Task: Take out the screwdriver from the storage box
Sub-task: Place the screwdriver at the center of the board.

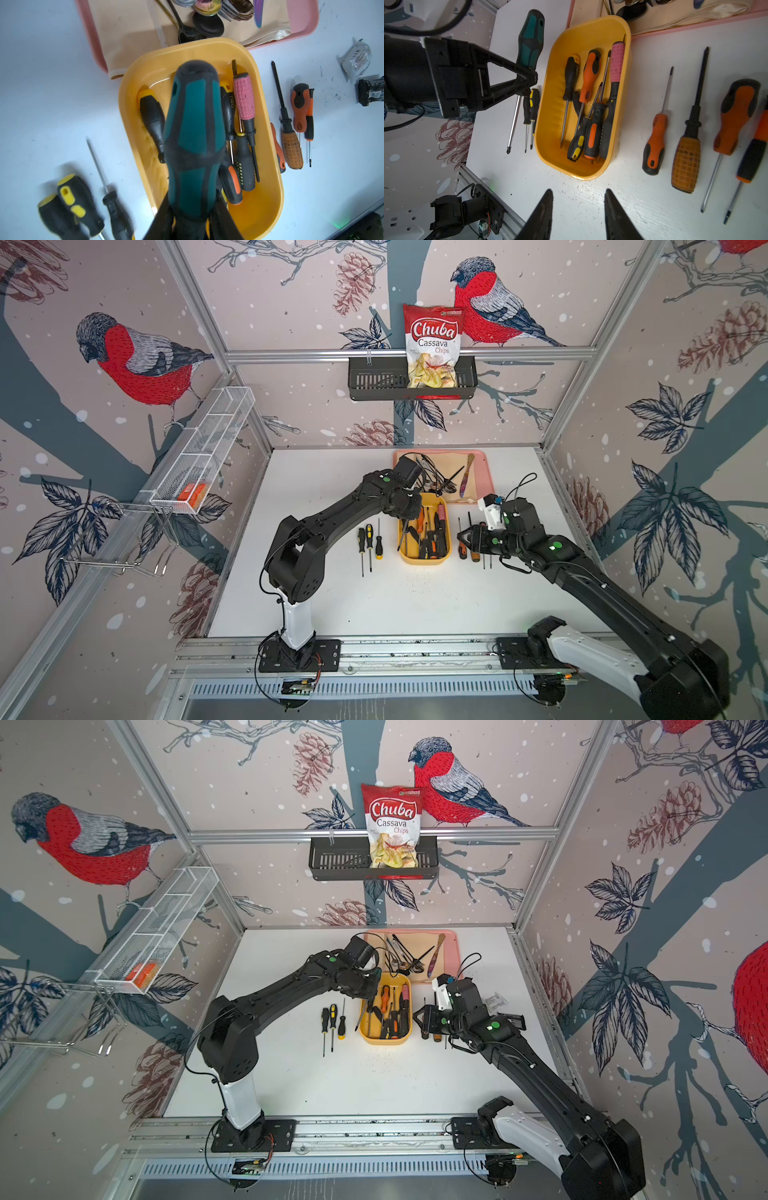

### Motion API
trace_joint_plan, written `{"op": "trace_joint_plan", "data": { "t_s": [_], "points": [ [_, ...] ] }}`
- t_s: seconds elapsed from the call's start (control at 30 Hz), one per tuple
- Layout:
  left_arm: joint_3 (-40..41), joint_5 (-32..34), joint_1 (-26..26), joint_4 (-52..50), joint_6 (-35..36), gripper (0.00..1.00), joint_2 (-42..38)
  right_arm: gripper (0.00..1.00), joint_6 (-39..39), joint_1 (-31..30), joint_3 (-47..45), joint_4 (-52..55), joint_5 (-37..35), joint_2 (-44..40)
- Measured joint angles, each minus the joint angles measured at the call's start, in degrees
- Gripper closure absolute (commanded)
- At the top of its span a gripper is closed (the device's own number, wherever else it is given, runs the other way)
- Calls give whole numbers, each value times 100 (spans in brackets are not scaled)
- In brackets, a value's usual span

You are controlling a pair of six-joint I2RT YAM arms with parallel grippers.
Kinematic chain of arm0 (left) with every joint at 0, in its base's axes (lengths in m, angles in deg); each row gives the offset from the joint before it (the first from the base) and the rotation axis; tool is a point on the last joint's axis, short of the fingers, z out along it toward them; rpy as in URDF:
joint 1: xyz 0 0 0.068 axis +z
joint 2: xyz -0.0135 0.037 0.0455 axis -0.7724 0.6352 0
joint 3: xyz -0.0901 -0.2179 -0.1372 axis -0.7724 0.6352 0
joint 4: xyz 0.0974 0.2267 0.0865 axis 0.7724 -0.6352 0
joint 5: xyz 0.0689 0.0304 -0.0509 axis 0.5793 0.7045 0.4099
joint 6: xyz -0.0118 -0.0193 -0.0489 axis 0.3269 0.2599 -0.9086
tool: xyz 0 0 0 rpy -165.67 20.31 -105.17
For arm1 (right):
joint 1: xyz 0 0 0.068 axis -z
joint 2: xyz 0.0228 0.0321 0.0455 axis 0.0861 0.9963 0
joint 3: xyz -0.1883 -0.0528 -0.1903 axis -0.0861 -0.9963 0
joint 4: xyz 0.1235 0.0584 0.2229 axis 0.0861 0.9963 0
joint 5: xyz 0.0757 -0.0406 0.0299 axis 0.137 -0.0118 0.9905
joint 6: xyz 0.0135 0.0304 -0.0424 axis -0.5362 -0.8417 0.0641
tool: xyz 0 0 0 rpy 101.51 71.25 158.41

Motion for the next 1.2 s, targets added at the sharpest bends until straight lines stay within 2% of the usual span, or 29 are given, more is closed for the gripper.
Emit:
{"op": "trace_joint_plan", "data": {
  "t_s": [0.3,0.5,0.73,1.2],
  "points": [
    [1659,247,505,219,-354,81,-1329,59,-109,-378,175,-348,-2,540],
    [2579,446,986,348,-385,81,-1891,59,-116,-636,321,-455,-17,870],
    [3285,588,1445,664,-330,80,-1961,59,-166,-817,387,-564,-116,1027],
    [3757,629,1683,1344,-227,78,-1491,59,-308,-944,385,-581,-319,1058]
  ]
}}
